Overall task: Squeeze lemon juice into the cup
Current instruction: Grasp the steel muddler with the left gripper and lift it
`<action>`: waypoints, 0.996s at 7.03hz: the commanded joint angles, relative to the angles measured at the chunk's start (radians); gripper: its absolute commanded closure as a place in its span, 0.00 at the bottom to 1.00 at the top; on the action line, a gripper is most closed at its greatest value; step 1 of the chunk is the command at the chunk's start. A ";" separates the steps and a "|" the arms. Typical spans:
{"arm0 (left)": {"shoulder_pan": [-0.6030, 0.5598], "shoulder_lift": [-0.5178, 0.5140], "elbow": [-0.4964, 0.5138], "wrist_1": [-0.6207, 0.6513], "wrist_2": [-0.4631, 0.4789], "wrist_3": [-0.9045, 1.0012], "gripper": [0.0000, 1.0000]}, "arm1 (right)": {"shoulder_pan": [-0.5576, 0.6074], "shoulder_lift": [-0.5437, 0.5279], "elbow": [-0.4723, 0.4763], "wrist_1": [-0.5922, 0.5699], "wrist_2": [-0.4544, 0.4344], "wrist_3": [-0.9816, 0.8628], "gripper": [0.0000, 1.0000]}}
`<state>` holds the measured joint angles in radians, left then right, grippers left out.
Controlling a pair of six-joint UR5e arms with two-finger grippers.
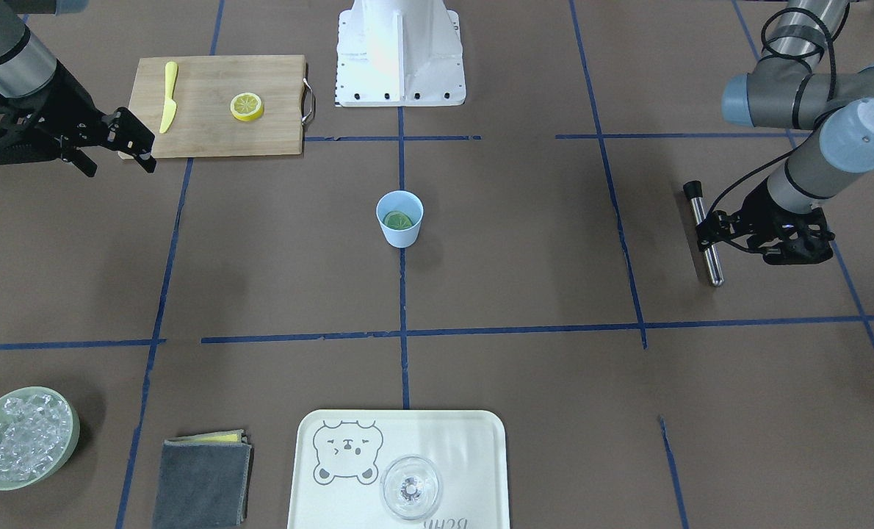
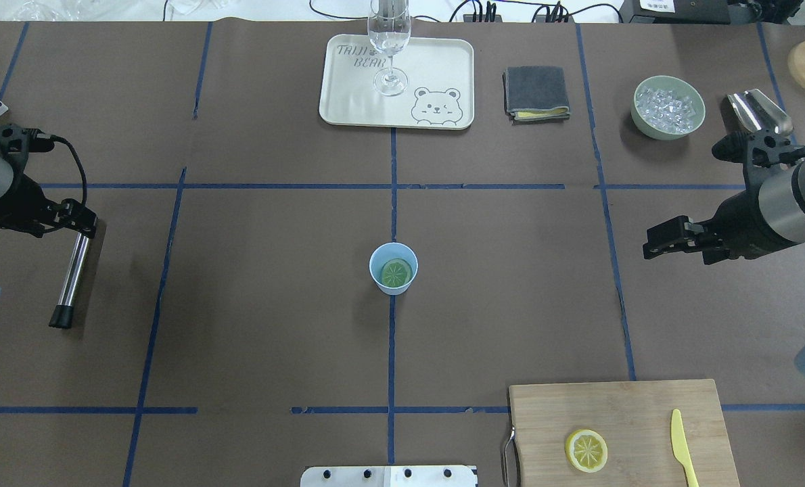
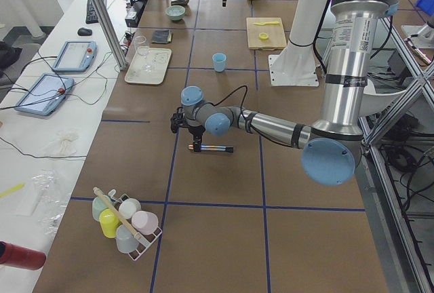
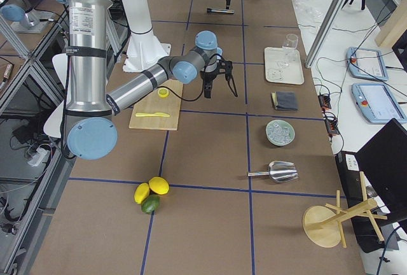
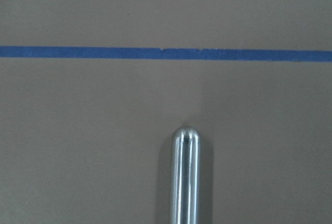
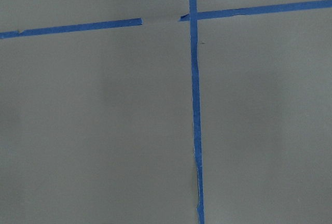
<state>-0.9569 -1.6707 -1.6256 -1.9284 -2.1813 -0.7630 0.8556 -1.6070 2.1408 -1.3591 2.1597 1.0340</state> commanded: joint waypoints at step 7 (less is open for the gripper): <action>0.063 -0.014 0.046 -0.003 0.018 0.005 0.25 | -0.001 0.001 0.002 0.000 0.000 0.001 0.00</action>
<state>-0.8975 -1.6856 -1.5827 -1.9308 -2.1629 -0.7579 0.8537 -1.6063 2.1425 -1.3591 2.1599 1.0353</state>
